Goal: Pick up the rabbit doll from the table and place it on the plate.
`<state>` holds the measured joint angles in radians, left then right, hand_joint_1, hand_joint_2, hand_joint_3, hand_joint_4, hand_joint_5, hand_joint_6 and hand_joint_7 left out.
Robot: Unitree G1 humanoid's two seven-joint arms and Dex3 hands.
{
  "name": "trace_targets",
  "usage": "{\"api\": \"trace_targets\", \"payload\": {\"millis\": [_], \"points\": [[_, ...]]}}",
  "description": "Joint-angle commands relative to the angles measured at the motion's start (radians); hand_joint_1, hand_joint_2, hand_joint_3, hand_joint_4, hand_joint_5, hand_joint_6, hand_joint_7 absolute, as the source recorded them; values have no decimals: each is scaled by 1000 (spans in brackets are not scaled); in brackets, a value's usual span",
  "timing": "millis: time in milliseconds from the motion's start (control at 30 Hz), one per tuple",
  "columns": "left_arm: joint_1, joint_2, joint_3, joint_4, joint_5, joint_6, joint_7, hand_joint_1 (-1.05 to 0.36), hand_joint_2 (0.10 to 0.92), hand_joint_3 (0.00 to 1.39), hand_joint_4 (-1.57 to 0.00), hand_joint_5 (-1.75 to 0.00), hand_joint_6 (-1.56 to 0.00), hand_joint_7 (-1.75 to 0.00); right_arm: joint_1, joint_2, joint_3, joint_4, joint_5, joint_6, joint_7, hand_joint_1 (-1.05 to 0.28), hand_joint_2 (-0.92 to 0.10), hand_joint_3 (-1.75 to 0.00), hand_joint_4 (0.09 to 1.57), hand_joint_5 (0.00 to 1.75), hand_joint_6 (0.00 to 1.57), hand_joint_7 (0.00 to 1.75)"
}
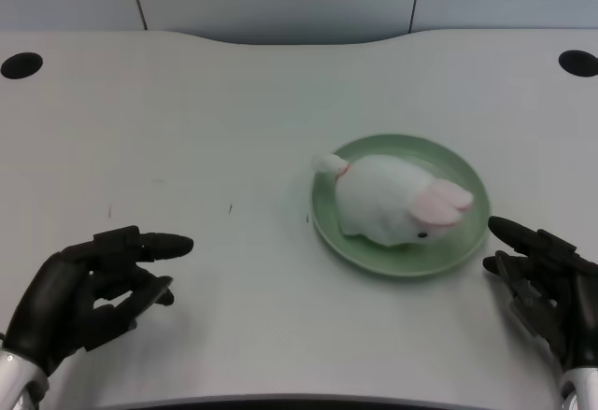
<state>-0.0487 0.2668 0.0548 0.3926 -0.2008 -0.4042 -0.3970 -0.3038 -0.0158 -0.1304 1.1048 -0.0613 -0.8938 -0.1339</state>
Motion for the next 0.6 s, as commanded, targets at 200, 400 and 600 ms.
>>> {"api": "trace_targets", "payload": {"millis": [200,400,600], "points": [[33,-24,18,18,-1,-23,-19,-717,921,448,-548,-1642,-682,-961,5,-22,-5,-4,9,6,11,-371,-921,-338,546,901,902,8],[3,-52,52,67,-63,13,-48,-711,921,439,-510,-1661,-607,-1074,-6,-21,-19,7,35,2,40,-352,-921,-343,535,907,907,11],[-17,-72,97,67,-170,131,-112,-691,921,411,-445,-1602,-543,-1012,-15,-33,-11,1,15,36,21,-377,-921,-353,532,926,892,3]]}}
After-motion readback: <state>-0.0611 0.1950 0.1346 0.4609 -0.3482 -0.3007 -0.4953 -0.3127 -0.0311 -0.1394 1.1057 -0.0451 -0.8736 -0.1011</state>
